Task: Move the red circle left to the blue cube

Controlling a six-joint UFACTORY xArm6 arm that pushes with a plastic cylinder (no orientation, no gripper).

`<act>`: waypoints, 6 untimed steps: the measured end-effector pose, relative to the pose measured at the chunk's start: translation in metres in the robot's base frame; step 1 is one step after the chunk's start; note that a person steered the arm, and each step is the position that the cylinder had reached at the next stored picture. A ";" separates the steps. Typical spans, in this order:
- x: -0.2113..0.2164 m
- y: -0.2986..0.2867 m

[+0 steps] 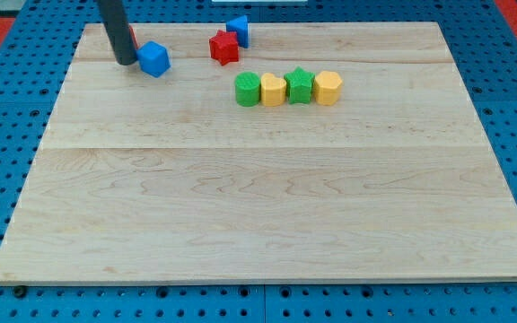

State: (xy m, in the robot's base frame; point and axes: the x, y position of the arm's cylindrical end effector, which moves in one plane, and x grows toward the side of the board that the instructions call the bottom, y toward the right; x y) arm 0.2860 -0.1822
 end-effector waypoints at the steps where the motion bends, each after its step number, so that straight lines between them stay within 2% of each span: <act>1: 0.009 -0.020; 3: -0.022 0.079; 4: -0.009 -0.032; 5: 0.000 -0.120; 6: -0.065 -0.087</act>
State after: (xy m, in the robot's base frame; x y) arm 0.2212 -0.2696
